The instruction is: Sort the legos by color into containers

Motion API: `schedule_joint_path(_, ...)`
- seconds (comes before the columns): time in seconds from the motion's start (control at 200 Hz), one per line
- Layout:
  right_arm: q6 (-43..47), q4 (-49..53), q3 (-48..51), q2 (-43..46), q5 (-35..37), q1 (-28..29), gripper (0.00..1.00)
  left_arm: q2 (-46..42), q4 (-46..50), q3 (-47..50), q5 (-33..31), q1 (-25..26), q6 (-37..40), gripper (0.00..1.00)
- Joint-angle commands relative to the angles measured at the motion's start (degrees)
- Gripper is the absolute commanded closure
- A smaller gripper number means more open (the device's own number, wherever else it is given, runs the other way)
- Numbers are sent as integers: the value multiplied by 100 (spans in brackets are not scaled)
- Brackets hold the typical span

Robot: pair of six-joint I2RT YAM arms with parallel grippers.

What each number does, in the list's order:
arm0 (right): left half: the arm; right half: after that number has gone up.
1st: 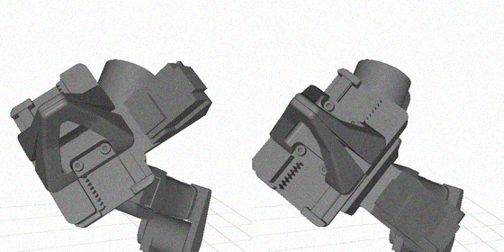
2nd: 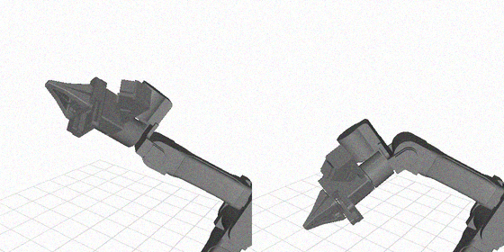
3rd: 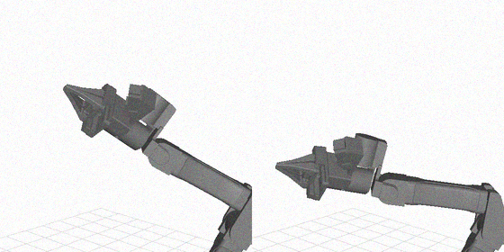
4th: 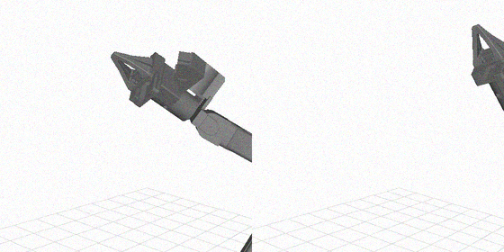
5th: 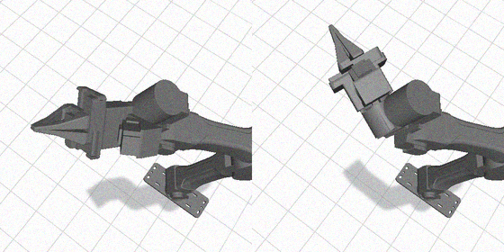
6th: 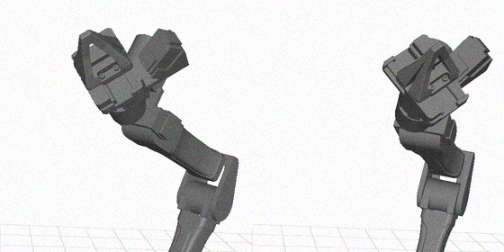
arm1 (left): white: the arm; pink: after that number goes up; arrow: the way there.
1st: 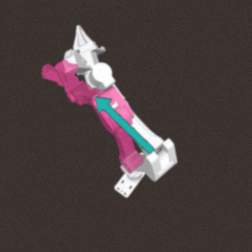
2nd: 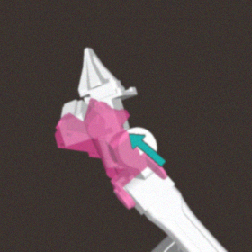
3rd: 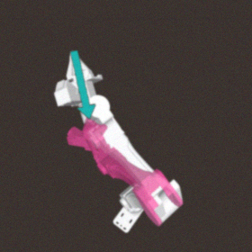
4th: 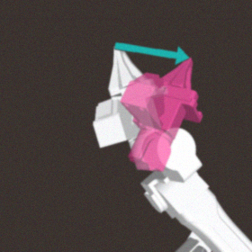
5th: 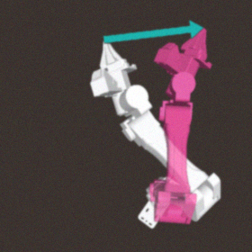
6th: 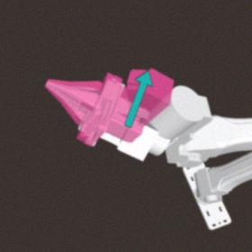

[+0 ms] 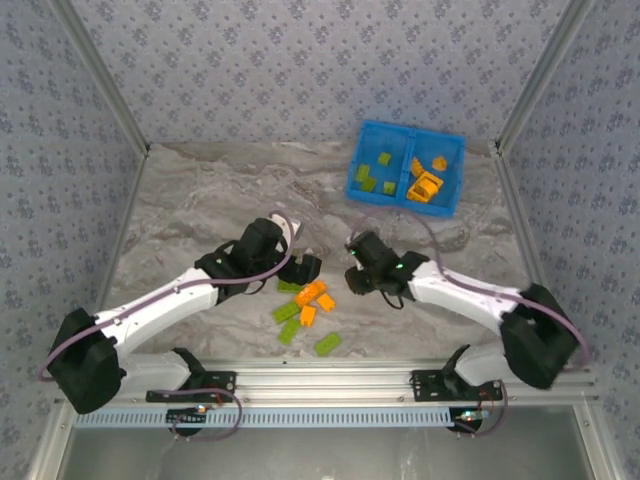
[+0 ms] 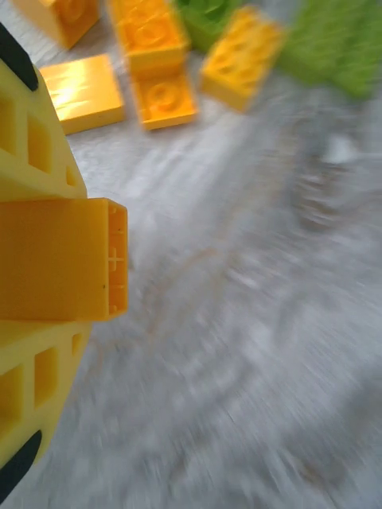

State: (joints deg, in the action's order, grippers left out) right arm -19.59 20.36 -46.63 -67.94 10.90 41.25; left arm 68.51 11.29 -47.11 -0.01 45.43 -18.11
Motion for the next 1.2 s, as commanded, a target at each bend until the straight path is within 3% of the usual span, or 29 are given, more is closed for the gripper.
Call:
schedule_joint_path(0.0, -297, -326, 45, 445, 675, -436, 62, -409, -539, 90, 30, 59, 159, 1)
schedule_joint_path(0.17, -306, -1057, -272, 212, 828, -1712, 61, -704, -722, 228, 142, 105, 229, 1)
schedule_joint_path(0.435, -307, -932, -2554, -2564, 1075, -3141, 63, -1016, -347, 325, 3, 152, 143, 1)
schedule_joint_path(0.675, -131, 261, -5496, -5095, 935, -3630, 63, -1302, 162, 266, -264, 167, 49, 1)
schedule_joint_path(0.859, -103, 1151, -7205, -6363, 761, -3809, 62, -1359, 486, 186, -482, 168, -80, 1)
schedule_joint_path(1.024, -21, 1600, -7833, -6699, 694, -3817, 47, -1198, 874, 84, -946, 165, -326, 1)
schedule_joint_path(1.194, -121, 1434, -7194, -6029, 722, -3810, 43, -1057, 976, 139, -1389, 168, -658, 1)
